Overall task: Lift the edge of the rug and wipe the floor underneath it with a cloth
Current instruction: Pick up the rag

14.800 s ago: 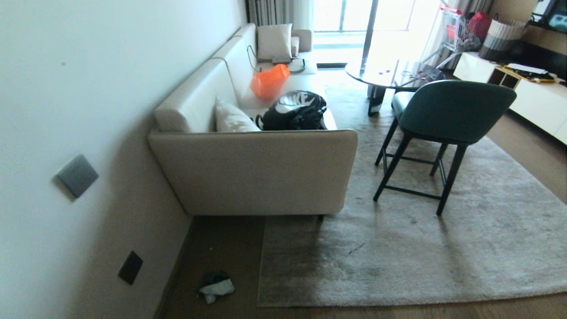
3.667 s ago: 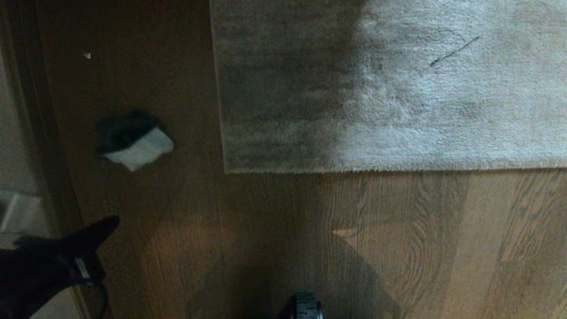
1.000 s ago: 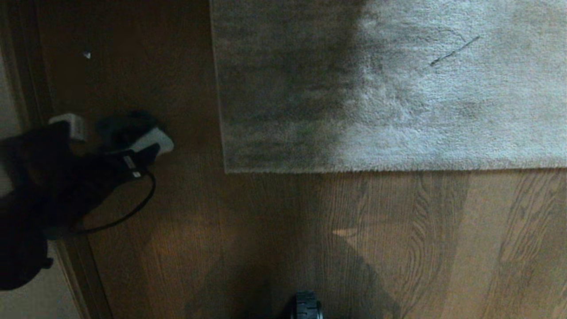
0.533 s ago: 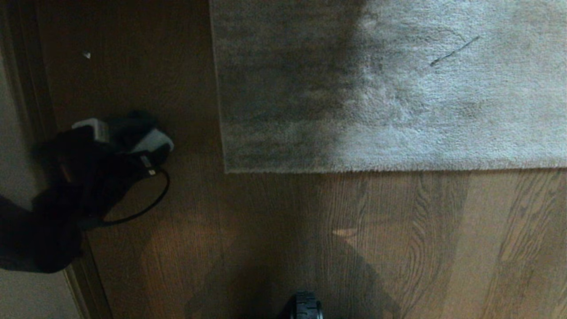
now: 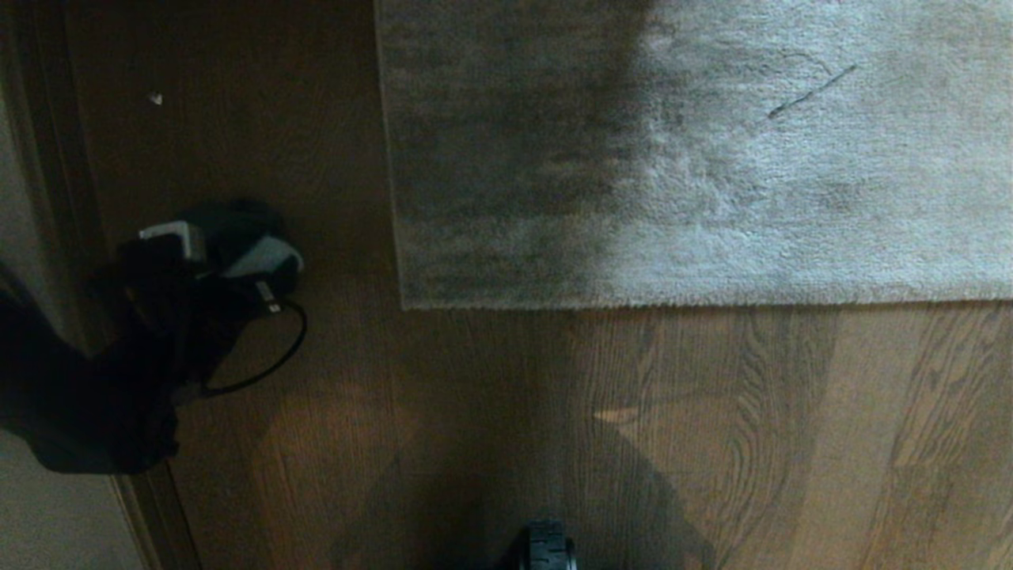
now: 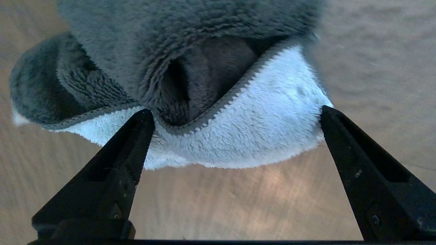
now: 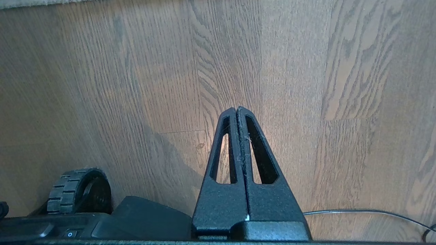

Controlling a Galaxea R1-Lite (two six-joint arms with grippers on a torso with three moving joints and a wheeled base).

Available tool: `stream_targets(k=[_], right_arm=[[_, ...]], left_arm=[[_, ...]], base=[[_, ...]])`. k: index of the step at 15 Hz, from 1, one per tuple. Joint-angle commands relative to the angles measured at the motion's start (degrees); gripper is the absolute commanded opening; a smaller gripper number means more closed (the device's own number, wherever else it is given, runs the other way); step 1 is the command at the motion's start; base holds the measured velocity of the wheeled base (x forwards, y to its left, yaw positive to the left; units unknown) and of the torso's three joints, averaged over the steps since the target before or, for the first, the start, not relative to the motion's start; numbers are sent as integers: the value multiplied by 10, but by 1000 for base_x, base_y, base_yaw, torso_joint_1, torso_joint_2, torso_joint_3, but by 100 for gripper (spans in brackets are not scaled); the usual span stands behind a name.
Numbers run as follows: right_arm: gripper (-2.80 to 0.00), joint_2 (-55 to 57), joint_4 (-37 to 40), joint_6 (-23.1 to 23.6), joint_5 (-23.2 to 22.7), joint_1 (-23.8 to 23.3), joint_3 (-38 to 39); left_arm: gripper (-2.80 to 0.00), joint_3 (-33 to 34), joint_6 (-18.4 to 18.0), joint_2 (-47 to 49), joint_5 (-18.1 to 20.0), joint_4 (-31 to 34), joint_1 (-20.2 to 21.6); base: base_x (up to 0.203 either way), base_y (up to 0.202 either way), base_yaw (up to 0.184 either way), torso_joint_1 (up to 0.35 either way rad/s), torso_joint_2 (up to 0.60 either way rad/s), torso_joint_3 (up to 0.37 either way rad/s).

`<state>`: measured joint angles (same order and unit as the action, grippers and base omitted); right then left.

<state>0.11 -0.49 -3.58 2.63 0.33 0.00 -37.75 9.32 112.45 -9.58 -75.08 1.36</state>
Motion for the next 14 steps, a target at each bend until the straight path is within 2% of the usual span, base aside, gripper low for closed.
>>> stream_targets(k=[1, 5, 6, 14], right_arm=[[-280, 0, 0, 0, 0, 0, 0], [-280, 0, 0, 0, 0, 0, 0], [-280, 0, 0, 0, 0, 0, 0], [-280, 0, 0, 0, 0, 0, 0]], left_arm=[[0, -1, -4, 23, -1, -16, 11], [0, -1, -16, 27, 0, -25, 12], [-280, 0, -16, 27, 0, -25, 12], [-280, 3, -17, 26, 0, -27, 12]], base=[[0, 0, 0, 0, 0, 0], [0, 0, 0, 0, 0, 0], [0, 0, 0, 0, 0, 0], [0, 0, 0, 0, 0, 0]])
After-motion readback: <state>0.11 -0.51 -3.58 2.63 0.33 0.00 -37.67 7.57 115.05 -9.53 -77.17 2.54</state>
